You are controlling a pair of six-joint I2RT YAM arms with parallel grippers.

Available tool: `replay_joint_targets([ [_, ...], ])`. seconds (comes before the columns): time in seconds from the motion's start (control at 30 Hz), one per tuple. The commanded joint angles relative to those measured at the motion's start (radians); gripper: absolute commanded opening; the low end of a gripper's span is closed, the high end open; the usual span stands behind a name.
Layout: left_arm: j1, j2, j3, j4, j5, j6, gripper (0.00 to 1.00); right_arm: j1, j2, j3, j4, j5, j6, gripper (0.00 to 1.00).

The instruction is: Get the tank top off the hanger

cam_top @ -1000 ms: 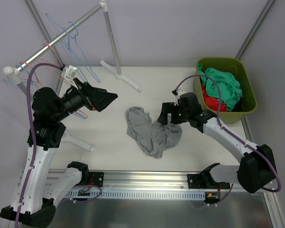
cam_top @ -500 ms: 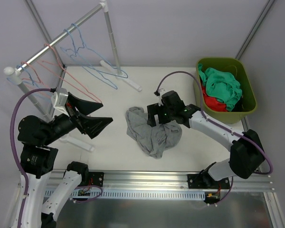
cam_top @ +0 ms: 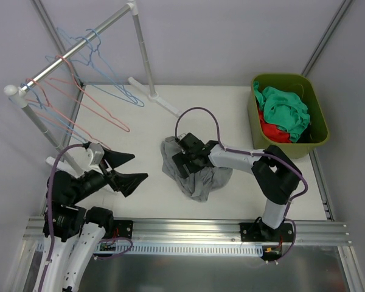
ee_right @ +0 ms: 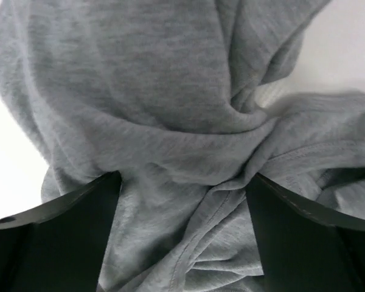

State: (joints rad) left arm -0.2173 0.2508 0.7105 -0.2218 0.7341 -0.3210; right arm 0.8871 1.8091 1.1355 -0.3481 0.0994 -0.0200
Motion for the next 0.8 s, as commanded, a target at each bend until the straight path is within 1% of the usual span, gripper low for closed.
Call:
replay_joint_targets([
  [0.0, -0.008, -0.013, -0.091, 0.019, -0.048, 0.036, 0.99, 0.007, 0.035, -0.023, 0.008, 0.06, 0.008, 0.85],
  [0.03, -0.007, -0.018, -0.101, 0.018, -0.047, 0.037, 0.99, 0.007, 0.038, -0.029, 0.012, 0.075, 0.011, 0.44],
  [0.07, -0.005, -0.018, -0.1, 0.009, -0.045, 0.048, 0.99, 0.007, 0.033, -0.032, 0.015, 0.126, 0.012, 0.12],
  [0.1, -0.007, -0.021, -0.098, 0.006, -0.048, 0.053, 0.99, 0.007, 0.024, -0.04, 0.015, 0.15, 0.015, 0.0],
  [0.13, -0.007, -0.025, -0.094, 0.004, -0.07, 0.057, 0.99, 0.007, 0.007, -0.046, 0.02, 0.193, 0.014, 0.0],
  [0.23, -0.005, -0.047, -0.094, -0.005, -0.108, 0.074, 0.99, 0.004, -0.161, -0.071, 0.061, 0.23, -0.018, 0.0],
  [0.27, -0.005, -0.054, -0.095, -0.014, -0.131, 0.079, 0.99, -0.002, -0.259, -0.066, 0.063, 0.23, -0.03, 0.0],
  [0.3, -0.005, -0.071, -0.097, -0.017, -0.137, 0.08, 0.99, -0.01, -0.304, -0.053, 0.061, 0.23, -0.043, 0.0],
  [0.4, -0.005, -0.111, -0.101, -0.028, -0.159, 0.089, 0.99, -0.083, -0.437, 0.032, 0.028, 0.208, -0.086, 0.0],
  [0.43, -0.005, -0.119, -0.105, -0.028, -0.165, 0.091, 0.99, -0.136, -0.461, 0.097, -0.004, 0.2, -0.115, 0.0],
  [0.47, -0.005, -0.126, -0.106, -0.031, -0.171, 0.091, 0.99, -0.166, -0.474, 0.133, -0.021, 0.2, -0.133, 0.0],
  [0.5, -0.005, -0.137, -0.108, -0.033, -0.176, 0.091, 0.99, -0.233, -0.491, 0.171, -0.04, 0.2, -0.149, 0.0],
  [0.53, -0.004, -0.14, -0.109, -0.034, -0.176, 0.089, 0.99, -0.269, -0.496, 0.211, -0.076, 0.191, -0.173, 0.0],
  [0.57, -0.005, -0.142, -0.109, -0.034, -0.174, 0.088, 0.99, -0.305, -0.496, 0.29, -0.09, 0.18, -0.187, 0.0],
  [0.6, -0.005, -0.142, -0.111, -0.036, -0.171, 0.088, 0.99, -0.382, -0.492, 0.332, -0.103, 0.171, -0.201, 0.0],
  [0.63, -0.004, -0.142, -0.109, -0.036, -0.17, 0.088, 0.99, -0.425, -0.488, 0.412, -0.117, 0.158, -0.218, 0.0],
  [0.67, -0.004, -0.137, -0.109, -0.037, -0.17, 0.089, 0.99, -0.466, -0.479, 0.455, -0.12, 0.142, -0.221, 0.0],
  [0.7, -0.005, -0.134, -0.109, -0.037, -0.171, 0.091, 0.99, -0.558, -0.472, 0.495, -0.123, 0.122, -0.221, 0.0],
  [0.73, -0.005, -0.13, -0.106, -0.037, -0.174, 0.094, 0.99, -0.603, -0.446, 0.536, -0.124, 0.076, -0.218, 0.0],
  [0.77, -0.005, -0.121, -0.105, -0.039, -0.176, 0.094, 0.99, -0.646, -0.43, 0.62, -0.126, 0.053, -0.206, 0.0],
])
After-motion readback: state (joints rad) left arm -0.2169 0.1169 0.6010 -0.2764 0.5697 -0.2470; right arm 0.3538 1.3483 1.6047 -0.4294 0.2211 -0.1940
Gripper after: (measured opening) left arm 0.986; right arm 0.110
